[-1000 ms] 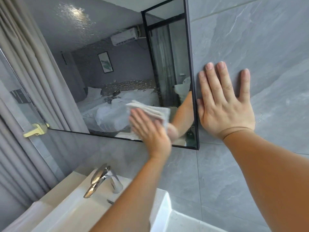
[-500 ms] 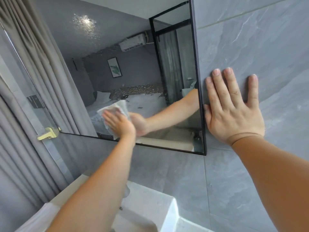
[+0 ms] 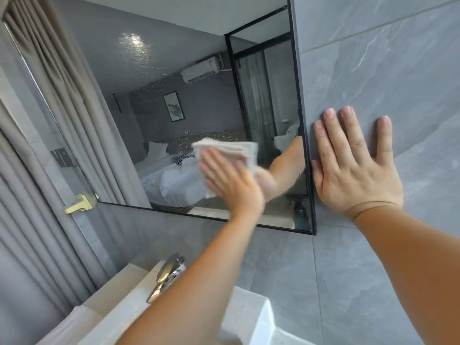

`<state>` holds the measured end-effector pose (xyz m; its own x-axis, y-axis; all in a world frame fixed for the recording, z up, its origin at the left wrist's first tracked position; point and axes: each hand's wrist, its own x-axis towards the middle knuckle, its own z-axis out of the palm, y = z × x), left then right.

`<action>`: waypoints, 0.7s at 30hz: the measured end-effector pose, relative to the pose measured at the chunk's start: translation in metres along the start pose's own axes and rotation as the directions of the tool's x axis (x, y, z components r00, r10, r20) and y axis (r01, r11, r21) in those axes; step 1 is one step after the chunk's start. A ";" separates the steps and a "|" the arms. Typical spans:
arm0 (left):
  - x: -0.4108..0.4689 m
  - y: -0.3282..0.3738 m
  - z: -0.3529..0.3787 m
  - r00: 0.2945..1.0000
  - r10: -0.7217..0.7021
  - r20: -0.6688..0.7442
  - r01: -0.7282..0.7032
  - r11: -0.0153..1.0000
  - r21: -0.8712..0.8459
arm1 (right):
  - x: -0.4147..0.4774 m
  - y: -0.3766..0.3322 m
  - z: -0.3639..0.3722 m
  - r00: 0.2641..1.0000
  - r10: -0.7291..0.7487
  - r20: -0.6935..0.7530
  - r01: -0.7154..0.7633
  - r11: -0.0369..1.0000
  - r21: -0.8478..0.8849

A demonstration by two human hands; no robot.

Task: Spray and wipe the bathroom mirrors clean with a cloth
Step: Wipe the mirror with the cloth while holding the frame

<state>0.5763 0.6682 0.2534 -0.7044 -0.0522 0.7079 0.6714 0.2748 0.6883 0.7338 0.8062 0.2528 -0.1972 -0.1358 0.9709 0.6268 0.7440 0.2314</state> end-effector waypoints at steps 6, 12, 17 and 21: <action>-0.035 0.056 0.012 0.904 0.403 0.141 -0.415 0.907 0.066 | 0.001 0.001 -0.002 1.000 0.012 -0.003 -0.012 1.000 -0.016; 0.128 -0.019 -0.036 0.980 -0.183 -0.073 0.182 0.983 -0.031 | 0.000 0.001 0.000 1.000 0.007 -0.001 -0.007 1.000 -0.007; 0.211 -0.067 -0.063 0.804 -0.581 -0.124 0.553 0.809 -0.199 | 0.000 0.000 0.002 1.000 -0.002 -0.029 0.001 1.000 -0.013; 0.156 -0.019 -0.046 0.887 -0.445 -0.121 0.436 0.895 -0.095 | 0.001 0.001 0.001 1.000 -0.001 -0.023 0.001 1.000 -0.017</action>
<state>0.4644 0.6105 0.3585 -0.8960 -0.2849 0.3407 0.3154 0.1319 0.9398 0.7333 0.8075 0.2535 -0.1809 -0.1514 0.9718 0.6397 0.7324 0.2332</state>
